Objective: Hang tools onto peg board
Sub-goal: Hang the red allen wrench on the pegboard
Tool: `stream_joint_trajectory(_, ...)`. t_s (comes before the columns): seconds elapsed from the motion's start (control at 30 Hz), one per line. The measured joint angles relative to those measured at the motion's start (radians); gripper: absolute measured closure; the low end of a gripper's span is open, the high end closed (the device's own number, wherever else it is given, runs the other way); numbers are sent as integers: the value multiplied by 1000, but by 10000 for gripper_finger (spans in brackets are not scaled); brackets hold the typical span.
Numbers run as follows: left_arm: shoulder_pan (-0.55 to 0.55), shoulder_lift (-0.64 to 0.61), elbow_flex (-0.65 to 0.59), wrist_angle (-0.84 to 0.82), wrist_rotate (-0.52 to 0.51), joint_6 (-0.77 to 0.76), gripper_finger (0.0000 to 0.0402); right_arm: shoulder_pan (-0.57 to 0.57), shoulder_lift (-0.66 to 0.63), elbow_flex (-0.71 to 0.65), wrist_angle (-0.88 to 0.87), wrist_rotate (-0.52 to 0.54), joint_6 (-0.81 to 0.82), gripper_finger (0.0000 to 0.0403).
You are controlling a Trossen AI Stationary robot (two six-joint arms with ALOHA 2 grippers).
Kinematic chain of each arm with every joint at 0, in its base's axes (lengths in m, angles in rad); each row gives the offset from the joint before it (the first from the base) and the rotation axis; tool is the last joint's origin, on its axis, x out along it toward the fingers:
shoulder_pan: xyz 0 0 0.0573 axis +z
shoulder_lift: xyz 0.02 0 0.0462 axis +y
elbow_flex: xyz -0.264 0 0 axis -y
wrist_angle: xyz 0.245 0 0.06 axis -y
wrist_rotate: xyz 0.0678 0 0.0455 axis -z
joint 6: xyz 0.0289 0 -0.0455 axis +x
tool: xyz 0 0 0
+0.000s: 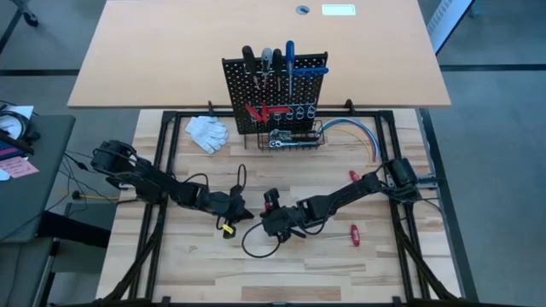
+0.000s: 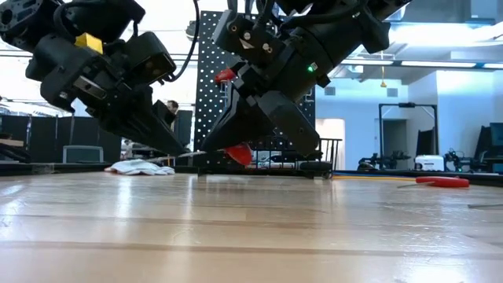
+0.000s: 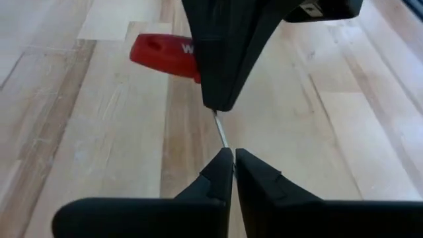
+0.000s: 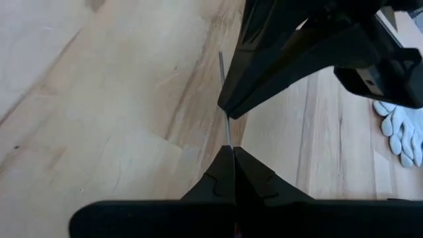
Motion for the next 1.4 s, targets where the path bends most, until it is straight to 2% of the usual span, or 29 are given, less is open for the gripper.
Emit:
stream_joint_trajectory(0.23,0,0,-1,23,0,-13,362,0,-1,0,15,0,-2,403)
stream_joint_trajectory(0.43,0,0,-1,23,-2,-1,372,0,-1,0,27,0,12,403)
stream_joint_trajectory(0.6,0,0,-1,-5,-22,-1,359,-29,-18,1,-55,-1,206,396)
stream_joint_trajectory(0.7,0,0,-1,-61,-45,1,328,-46,-74,-1,-157,1,311,376)
stream_joint_trajectory(0.83,0,0,-8,-87,-86,5,278,-37,-183,-83,-168,59,455,364)
stream_joint_trajectory(0.9,0,0,-9,-99,-88,20,258,-13,-228,-161,-119,141,506,371)
stream_joint_trajectory(0.97,0,0,-10,-116,-88,34,248,16,-270,-258,6,191,544,383)
stream_joint_trajectory(1.13,20,48,-9,-77,-64,42,262,60,-300,-458,353,203,589,399)
stream_joint_trajectory(1.2,32,85,0,-45,-45,37,275,58,-298,-489,419,204,586,398)
stream_joint_trajectory(1.4,51,175,58,-43,-30,42,315,42,-300,-489,455,211,578,384)
